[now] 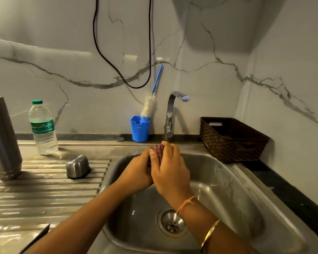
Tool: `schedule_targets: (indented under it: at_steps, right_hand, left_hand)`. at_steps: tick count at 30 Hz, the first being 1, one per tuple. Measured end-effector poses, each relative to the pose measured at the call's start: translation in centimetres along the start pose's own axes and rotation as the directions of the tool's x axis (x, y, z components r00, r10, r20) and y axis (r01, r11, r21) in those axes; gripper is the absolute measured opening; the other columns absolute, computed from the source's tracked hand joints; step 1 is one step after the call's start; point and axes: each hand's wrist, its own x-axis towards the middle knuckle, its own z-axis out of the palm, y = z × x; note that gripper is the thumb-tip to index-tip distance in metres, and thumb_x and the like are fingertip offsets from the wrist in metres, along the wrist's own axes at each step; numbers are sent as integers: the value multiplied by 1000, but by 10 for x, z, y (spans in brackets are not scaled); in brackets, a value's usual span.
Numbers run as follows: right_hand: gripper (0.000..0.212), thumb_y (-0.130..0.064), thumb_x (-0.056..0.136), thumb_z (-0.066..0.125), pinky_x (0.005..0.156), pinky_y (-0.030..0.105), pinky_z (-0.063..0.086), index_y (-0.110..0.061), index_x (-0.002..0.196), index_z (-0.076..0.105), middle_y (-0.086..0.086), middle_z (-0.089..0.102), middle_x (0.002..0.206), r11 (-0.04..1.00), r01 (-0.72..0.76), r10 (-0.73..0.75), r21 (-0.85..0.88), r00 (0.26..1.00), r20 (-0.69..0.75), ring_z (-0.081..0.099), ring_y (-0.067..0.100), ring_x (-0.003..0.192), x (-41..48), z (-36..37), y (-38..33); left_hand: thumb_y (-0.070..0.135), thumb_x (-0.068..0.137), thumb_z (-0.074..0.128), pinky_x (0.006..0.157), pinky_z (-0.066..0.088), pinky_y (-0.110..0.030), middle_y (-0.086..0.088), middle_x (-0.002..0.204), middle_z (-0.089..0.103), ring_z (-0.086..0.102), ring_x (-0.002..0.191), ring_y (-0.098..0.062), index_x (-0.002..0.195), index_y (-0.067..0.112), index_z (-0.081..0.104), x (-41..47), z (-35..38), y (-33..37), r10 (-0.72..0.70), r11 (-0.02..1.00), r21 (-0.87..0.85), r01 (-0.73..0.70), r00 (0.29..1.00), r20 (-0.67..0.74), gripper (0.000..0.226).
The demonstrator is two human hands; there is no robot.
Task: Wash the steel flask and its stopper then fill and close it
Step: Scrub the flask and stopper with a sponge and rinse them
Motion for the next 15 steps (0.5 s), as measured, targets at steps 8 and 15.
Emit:
schedule_targets:
  at_steps: [8, 15]
  right_hand:
    - [44, -54, 93, 40, 95, 44, 48, -18, 95, 66, 12, 69, 101, 516, -646, 288, 563, 750, 596, 64, 28, 100, 37, -27, 22]
    - [50, -55, 95, 31, 79, 30, 42, -18, 123, 52, 5, 59, 118, 812, -467, 407, 349, 883, 234, 59, 23, 102, 22, -9, 9]
  left_hand:
    - [23, 81, 72, 99, 41, -18, 14, 126, 54, 50, 117, 2, 134, 31, 37, -4, -5, 1, 187, 981, 10, -191, 970, 157, 65]
    - [39, 83, 65, 110, 17, -20, 5, 148, 25, 29, 132, -9, 148, 27, 22, -4, 12, 2, 126, 916, 374, -146, 989, 78, 79]
